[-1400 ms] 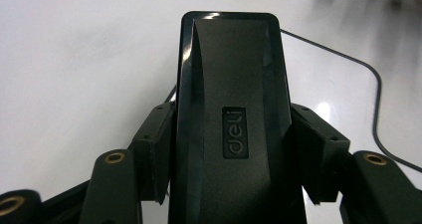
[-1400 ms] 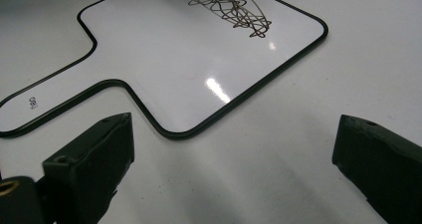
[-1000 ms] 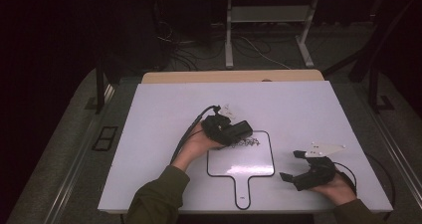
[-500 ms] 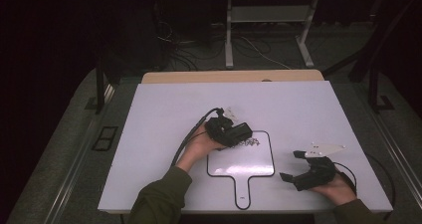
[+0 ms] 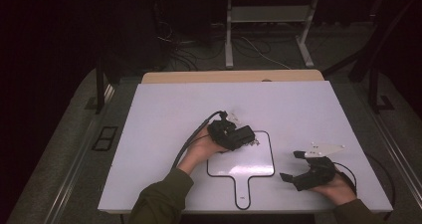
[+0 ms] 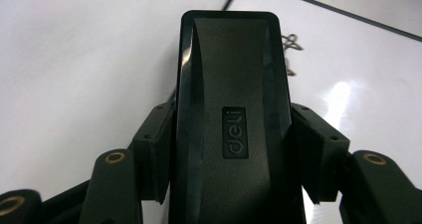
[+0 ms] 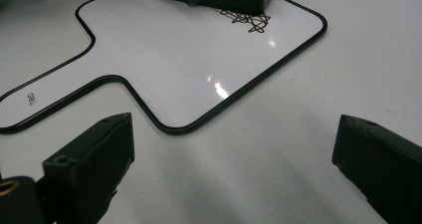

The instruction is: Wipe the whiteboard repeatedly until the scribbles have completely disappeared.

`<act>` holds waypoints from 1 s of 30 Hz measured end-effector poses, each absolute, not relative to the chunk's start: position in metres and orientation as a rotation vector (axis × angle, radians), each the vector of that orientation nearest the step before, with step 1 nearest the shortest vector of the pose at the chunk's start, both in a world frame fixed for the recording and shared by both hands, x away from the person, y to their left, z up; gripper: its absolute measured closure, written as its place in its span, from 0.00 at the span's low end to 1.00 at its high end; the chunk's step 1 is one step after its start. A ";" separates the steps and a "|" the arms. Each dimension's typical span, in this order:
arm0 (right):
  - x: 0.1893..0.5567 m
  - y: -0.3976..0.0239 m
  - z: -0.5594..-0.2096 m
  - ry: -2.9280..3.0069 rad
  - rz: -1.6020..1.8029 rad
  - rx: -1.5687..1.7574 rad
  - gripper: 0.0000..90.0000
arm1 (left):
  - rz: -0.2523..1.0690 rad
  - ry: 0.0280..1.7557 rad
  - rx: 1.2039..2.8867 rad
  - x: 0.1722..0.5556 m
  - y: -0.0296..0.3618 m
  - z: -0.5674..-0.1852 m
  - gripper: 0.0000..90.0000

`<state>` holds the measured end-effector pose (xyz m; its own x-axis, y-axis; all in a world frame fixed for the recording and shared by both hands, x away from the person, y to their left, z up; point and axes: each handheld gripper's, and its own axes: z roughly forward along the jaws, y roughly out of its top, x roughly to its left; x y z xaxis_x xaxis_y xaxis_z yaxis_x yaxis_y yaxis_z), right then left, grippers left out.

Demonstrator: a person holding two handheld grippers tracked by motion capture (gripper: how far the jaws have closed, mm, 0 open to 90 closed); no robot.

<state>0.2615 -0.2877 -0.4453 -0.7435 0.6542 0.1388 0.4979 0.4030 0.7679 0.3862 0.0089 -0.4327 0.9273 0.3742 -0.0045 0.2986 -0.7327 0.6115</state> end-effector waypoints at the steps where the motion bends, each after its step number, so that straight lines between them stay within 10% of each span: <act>1: 0.261 -0.288 -0.445 2.473 1.256 1.028 0.02 | 0.156 0.477 2.444 0.386 0.009 -0.433 0.44; 30: 0.261 -0.289 -0.446 2.475 1.252 1.021 0.02 | 0.233 0.630 2.414 0.406 0.048 -0.433 0.43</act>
